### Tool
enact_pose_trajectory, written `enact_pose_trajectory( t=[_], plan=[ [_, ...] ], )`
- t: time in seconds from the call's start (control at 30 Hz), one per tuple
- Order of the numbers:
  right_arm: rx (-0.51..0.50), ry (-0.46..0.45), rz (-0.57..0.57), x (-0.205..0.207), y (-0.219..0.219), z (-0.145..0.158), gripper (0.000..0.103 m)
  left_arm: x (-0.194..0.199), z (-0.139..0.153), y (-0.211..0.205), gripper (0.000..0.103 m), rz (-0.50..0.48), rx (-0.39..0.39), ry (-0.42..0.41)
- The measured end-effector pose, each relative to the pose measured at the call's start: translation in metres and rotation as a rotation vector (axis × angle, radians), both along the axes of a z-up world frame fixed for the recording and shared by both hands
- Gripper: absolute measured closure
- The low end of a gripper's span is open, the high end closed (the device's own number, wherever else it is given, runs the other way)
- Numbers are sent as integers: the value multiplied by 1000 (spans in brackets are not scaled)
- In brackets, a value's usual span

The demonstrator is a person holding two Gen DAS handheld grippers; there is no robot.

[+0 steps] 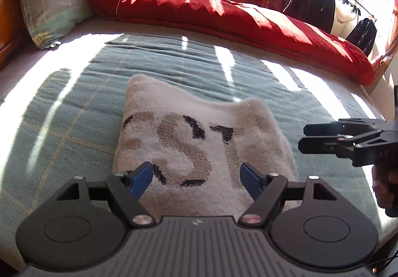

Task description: Fold clothes

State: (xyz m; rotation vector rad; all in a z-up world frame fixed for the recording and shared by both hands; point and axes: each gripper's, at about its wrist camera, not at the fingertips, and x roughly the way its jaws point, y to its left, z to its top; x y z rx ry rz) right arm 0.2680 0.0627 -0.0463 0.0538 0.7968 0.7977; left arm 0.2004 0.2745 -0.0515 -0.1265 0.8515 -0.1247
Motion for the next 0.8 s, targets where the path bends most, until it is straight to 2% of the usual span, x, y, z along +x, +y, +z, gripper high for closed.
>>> enact_pose_trajectory(
  t=[0.17, 0.3, 0.43, 0.6, 0.67, 0.77, 0.8],
  plan=[
    [-37, -31, 49, 0, 16, 6, 30, -34, -3, -39, 25, -39, 65, -29],
    [-41, -38, 79, 0, 25, 9, 30, -56, -5, -53, 25, 16, 163, -67],
    [-45, -54, 116, 1, 35, 9, 30, -71, -7, -62, 25, 56, 147, -90],
    [-92, -78, 181, 8, 57, 2, 30, -65, -28, -71, 26, 73, 140, -38],
    [-133, -95, 195, 14, 64, -7, 30, -64, -33, -74, 26, 63, 161, -37],
    [-236, -68, 197, 26, 67, -31, 34, -68, -33, -77, 26, 51, 162, -51],
    [-240, -73, 202, 27, 65, -37, 34, -70, -31, -78, 27, 46, 162, -60]
  ],
)
